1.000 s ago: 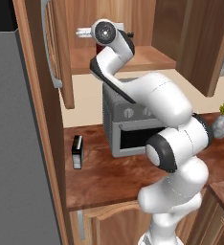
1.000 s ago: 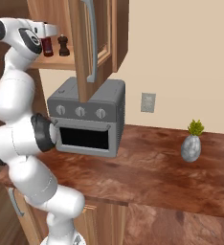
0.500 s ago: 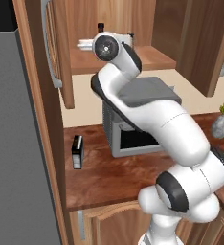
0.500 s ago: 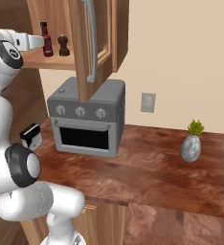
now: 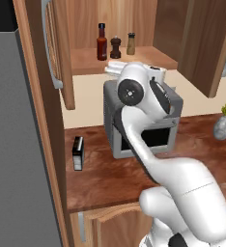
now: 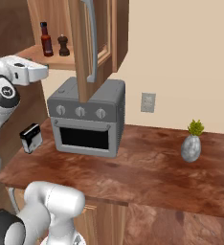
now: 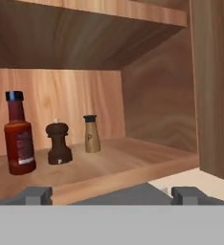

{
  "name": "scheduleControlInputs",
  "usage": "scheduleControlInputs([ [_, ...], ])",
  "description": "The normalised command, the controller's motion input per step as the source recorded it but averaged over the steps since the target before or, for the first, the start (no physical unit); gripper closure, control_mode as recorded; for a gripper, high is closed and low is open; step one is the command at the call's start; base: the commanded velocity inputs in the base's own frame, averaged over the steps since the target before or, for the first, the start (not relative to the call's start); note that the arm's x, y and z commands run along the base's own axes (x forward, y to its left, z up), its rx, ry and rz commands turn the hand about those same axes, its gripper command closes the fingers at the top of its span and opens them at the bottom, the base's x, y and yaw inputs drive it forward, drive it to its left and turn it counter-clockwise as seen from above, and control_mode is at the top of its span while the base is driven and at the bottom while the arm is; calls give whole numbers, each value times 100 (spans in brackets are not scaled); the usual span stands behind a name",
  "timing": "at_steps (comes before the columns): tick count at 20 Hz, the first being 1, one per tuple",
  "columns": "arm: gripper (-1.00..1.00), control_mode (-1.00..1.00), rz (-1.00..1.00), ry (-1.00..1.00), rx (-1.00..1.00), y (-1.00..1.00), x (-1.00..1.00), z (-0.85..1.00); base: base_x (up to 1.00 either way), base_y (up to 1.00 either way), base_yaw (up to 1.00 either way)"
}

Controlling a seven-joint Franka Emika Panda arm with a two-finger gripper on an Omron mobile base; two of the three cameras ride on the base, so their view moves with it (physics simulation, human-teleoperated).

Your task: There are various items on the counter. Only move the condiments/shakers into the cabinet.

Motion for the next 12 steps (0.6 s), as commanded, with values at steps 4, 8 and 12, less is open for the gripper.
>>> scheduleControlInputs([
  [4,-100,-100,-23,-6,11,-81,-100,-31,0,0,0],
  [8,-100,-100,-32,-3,14,-73,-100,-25,0,0,0],
  [12,-100,-100,-36,-9,13,-43,-100,-17,0,0,0],
])
